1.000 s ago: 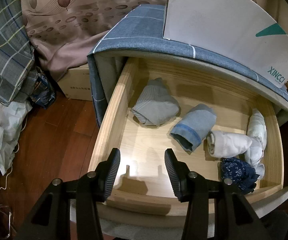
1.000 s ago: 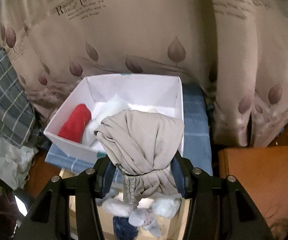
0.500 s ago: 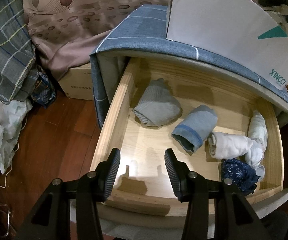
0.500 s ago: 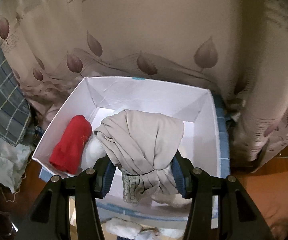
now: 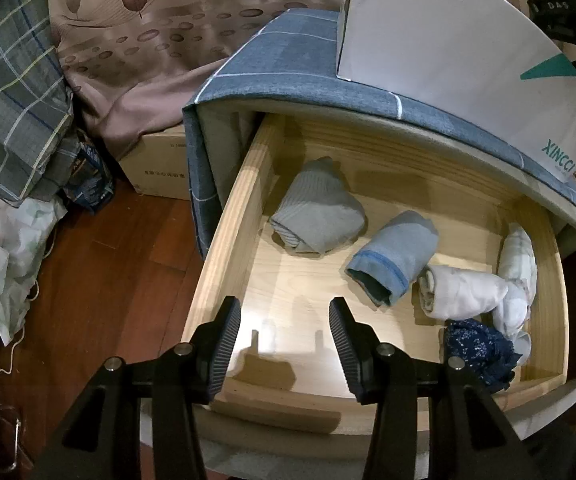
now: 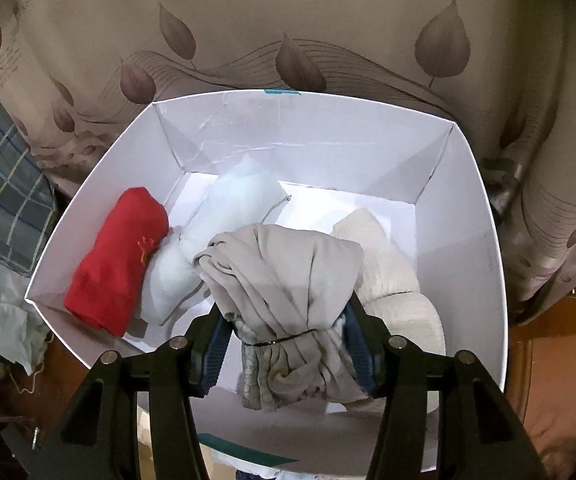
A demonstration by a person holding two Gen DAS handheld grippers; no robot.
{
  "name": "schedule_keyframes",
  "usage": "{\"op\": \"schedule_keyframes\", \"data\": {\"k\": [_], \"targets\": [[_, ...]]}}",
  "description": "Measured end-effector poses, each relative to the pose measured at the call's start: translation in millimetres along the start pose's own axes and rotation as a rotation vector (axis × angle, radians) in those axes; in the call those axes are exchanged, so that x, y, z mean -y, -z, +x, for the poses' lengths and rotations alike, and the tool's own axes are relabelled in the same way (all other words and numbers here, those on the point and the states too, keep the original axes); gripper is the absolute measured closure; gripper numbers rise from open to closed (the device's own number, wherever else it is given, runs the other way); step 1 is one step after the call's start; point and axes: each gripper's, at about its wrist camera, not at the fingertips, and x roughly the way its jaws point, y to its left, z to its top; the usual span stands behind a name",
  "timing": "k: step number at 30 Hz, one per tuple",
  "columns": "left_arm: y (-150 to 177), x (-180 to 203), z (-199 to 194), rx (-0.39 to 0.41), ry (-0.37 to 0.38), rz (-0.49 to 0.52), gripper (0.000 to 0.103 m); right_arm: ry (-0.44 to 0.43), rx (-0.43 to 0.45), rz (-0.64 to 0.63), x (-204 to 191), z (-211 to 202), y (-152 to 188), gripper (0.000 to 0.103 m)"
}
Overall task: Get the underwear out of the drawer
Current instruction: 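Carry the grey-beige bundle into the shoe box and open the right tool, then move the right tool back down into the drawer toward the white floral underwear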
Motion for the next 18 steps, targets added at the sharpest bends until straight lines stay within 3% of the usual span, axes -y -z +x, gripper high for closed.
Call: {"op": "schedule_keyframes", "data": {"k": [9, 18], "targets": [[0, -1, -1, -0.005, -0.001, 0.002, 0.056, 0.016, -0.006, -0.003, -5, -3, 7, 0.051], [0, 1, 1, -0.01, -0.015, 0.012, 0.056, -0.012, 0.043, 0.015, -3, -36, 18, 0.046]]}}
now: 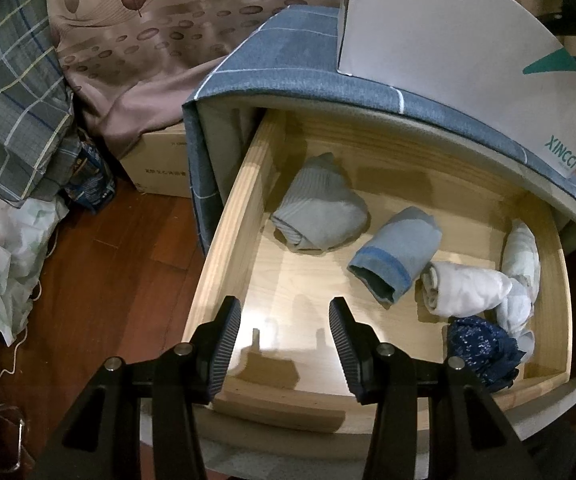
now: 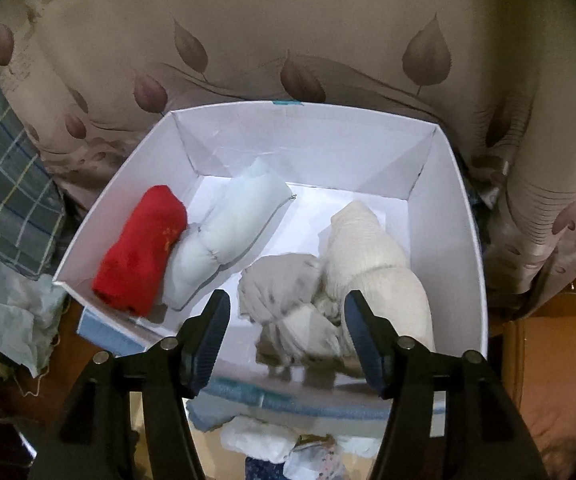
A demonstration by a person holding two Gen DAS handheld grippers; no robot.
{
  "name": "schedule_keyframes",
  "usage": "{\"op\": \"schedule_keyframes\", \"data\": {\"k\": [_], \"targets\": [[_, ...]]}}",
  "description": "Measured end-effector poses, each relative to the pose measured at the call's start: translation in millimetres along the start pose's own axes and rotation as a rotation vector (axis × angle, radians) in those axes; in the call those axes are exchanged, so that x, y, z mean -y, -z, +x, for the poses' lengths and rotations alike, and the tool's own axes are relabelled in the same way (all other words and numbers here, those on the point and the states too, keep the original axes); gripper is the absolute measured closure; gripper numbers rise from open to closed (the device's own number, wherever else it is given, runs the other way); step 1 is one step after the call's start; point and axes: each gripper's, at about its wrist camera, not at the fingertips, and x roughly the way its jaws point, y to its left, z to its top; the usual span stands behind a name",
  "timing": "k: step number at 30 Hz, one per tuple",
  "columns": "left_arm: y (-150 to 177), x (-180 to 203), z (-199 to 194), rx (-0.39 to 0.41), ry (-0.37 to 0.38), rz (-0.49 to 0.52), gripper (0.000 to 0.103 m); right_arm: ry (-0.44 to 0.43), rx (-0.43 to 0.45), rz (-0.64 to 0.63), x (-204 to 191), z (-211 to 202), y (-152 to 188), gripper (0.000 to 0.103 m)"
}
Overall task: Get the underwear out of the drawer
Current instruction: 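Move the right tool back down into the drawer toward the white floral underwear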
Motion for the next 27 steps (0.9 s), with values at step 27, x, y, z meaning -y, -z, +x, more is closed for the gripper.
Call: {"op": "schedule_keyframes", "data": {"k": [27], "targets": [[1, 2, 5, -0.022, -0.025, 0.024, 0.056, -0.019, -0.228, 0.026, 50, -3, 169, 0.046]]}}
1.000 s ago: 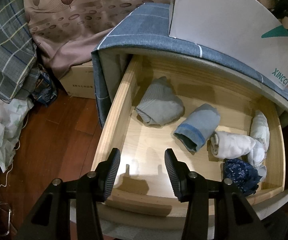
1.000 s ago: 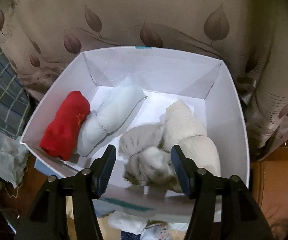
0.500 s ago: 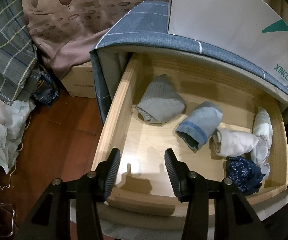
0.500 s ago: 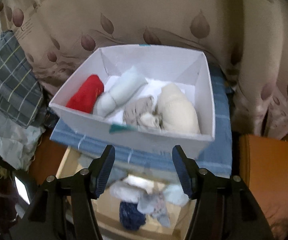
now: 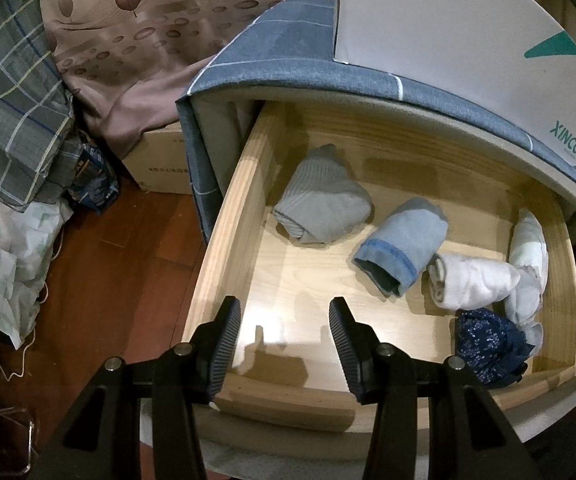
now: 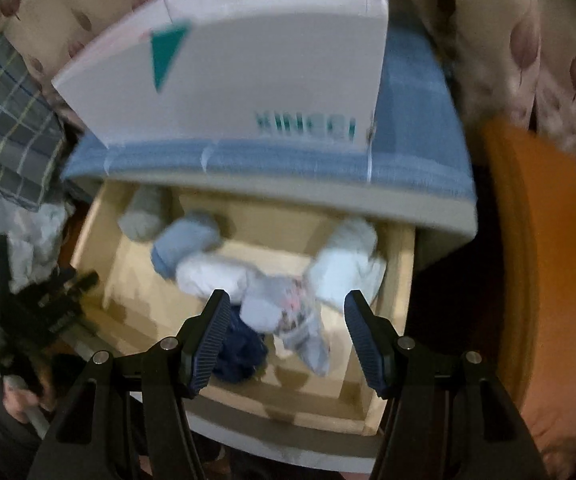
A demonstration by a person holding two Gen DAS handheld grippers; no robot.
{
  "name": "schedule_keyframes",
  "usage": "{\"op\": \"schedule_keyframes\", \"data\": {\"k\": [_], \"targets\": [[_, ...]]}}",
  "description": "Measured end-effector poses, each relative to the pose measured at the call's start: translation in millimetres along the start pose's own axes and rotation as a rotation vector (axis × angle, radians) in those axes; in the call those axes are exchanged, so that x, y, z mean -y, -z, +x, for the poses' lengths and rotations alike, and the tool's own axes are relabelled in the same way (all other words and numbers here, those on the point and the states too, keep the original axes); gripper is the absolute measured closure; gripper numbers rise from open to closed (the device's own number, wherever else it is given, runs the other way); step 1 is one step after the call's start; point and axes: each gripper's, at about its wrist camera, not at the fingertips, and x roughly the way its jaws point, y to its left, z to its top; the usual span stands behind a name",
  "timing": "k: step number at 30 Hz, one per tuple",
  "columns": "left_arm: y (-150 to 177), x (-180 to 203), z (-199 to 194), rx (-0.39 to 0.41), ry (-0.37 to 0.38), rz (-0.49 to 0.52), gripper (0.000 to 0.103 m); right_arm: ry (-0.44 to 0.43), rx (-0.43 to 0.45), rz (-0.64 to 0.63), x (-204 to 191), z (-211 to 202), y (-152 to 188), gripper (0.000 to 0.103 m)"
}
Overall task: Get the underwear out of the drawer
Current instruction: 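Move the right tool back down into the drawer toward the white floral underwear, then grasp the white floral-print underwear with the right tool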
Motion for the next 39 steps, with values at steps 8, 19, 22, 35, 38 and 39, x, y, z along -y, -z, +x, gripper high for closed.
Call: {"op": "schedule_keyframes", "data": {"k": [8, 19, 22, 35, 38, 39], "targets": [[1, 1, 1, 0.0, 0.005, 0.0, 0.056, -0.007, -0.1, 0.023, -2, 50, 14, 0.046], [0, 2, 3, -0.007, 0.011, -0.002, 0.056, -0.021, -0.17, 0.073, -11, 102, 1, 0.046], [0, 2, 2, -0.007, 0.012, -0.002, 0.056, -0.006, -0.183, 0.065, -15, 113, -1, 0.046], [-1, 3, 4, -0.011, 0.012, -0.002, 0.056, 0.055, -0.298, 0.031, -19, 145, 8, 0.054], [-1, 4, 4, -0.012, 0.011, -0.002, 0.056, 0.06, -0.322, 0.049, -13, 146, 15, 0.063], [-1, 4, 4, -0.011, 0.011, -0.001, 0.056, 0.066, -0.327, 0.051, -11, 145, 16, 0.064]]}}
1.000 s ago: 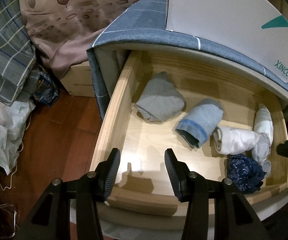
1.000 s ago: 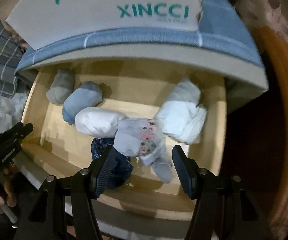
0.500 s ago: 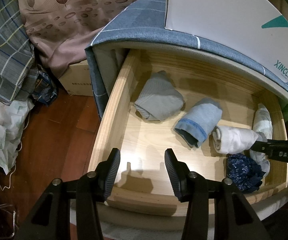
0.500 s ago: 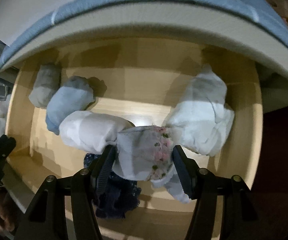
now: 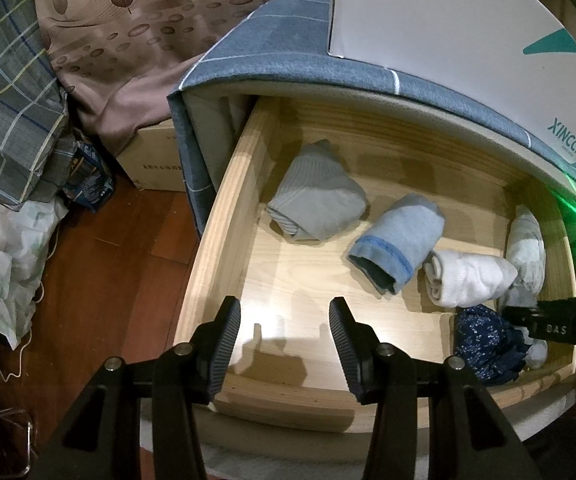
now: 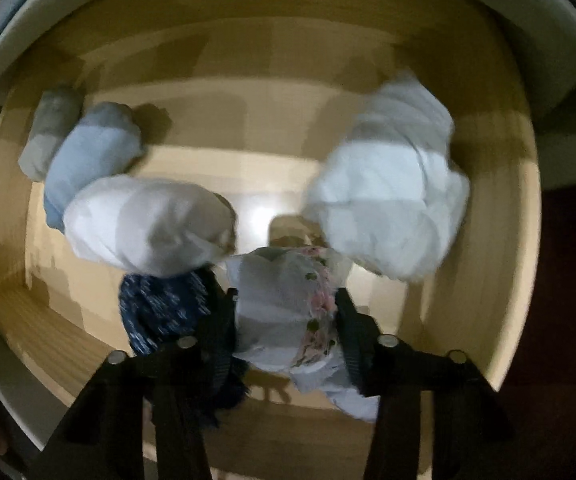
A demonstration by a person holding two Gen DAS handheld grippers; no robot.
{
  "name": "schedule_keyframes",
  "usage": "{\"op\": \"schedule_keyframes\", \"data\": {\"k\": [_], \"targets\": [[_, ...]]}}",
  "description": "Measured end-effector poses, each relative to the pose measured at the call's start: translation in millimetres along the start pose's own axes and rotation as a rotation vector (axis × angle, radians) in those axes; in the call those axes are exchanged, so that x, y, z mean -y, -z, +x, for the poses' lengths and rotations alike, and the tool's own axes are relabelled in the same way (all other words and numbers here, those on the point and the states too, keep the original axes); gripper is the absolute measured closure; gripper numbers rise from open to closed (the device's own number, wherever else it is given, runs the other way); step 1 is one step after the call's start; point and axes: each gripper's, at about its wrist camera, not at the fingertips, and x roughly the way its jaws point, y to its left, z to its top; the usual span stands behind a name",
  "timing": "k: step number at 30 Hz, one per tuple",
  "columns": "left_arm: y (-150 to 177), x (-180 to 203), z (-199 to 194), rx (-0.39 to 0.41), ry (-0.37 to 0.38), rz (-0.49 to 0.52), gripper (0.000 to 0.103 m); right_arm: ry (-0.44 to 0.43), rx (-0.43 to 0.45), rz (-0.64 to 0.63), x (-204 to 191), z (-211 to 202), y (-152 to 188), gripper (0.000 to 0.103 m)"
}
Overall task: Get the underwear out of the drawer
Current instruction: 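Grasp the white floral-print underwear with the right tool, then lift the floral underwear with the right tool while the left tool reaches for the light blue sock roll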
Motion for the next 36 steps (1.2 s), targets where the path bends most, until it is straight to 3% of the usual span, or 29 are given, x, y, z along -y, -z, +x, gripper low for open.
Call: {"op": "schedule_keyframes", "data": {"k": [9, 18, 24, 28, 30, 36], "targets": [[1, 0, 2, -0.005, -0.012, 0.015, 0.056, 0.002, -0.044, 0.023, 12, 1, 21, 0.07], [2, 8, 7, -0.033, -0.034, 0.063, 0.056, -0.006, -0.03, 0.0, 14, 0, 36, 0.071], [1, 16, 6, -0.054, 0.019, 0.113, 0.056, -0.039, -0.008, -0.004, 20, -5, 32, 0.071], [-6, 29, 2, -0.036, 0.057, 0.197, 0.056, -0.057, -0.001, -0.003, 23, -5, 30, 0.071], [-12, 39, 3, -0.025, 0.035, 0.27, 0.056, -0.069, 0.002, 0.001, 24, -4, 46, 0.071], [-32, 65, 18, -0.033, 0.032, 0.434, 0.056, -0.113, 0.003, 0.026, 33, -3, 44, 0.071]]}}
